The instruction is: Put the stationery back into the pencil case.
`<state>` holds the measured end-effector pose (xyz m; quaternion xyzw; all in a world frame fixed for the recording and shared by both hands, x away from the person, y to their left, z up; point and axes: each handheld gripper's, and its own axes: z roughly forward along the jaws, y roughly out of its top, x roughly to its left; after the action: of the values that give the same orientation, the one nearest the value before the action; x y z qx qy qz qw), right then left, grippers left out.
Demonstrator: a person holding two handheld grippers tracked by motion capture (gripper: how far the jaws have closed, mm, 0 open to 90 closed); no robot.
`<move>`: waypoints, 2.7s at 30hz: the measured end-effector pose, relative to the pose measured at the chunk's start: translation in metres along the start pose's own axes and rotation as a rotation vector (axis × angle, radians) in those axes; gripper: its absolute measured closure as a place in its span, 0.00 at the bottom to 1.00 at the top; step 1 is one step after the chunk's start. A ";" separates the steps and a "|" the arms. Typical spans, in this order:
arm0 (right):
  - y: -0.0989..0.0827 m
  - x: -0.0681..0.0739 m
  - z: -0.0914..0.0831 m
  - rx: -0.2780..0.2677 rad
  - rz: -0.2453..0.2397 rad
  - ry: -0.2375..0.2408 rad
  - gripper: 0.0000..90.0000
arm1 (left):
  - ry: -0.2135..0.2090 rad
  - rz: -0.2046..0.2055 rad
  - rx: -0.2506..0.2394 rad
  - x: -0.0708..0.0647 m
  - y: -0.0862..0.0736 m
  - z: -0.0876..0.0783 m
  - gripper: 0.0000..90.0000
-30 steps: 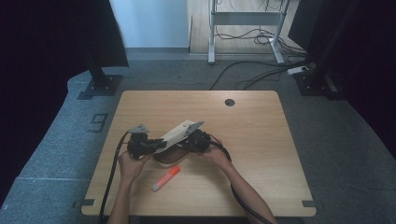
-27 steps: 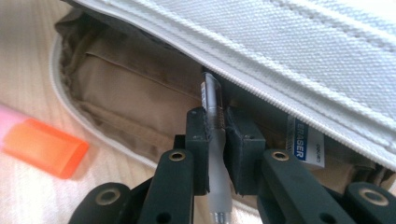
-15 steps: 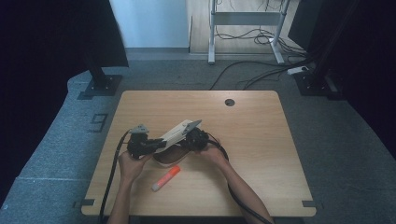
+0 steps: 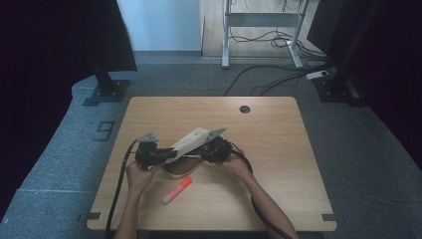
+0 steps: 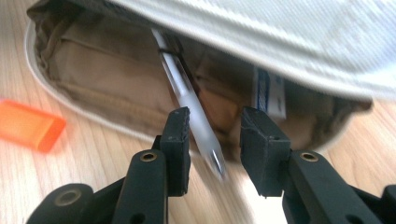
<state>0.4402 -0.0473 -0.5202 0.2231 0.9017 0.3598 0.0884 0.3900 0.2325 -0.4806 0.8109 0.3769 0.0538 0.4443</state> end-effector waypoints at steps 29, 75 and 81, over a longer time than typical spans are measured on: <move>-0.013 -0.008 -0.002 -0.009 0.017 -0.013 0.92 | -0.002 0.000 0.004 -0.001 0.000 0.001 0.85; -0.008 0.032 -0.009 -0.049 -0.036 0.093 0.30 | -0.011 -0.011 -0.002 0.005 -0.002 -0.002 0.85; -0.005 0.047 -0.004 -0.052 -0.063 0.140 0.30 | -0.012 -0.010 0.000 0.005 -0.002 -0.002 0.85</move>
<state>0.3956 -0.0312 -0.5209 0.1665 0.9025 0.3950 0.0423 0.3910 0.2381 -0.4821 0.8093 0.3784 0.0464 0.4468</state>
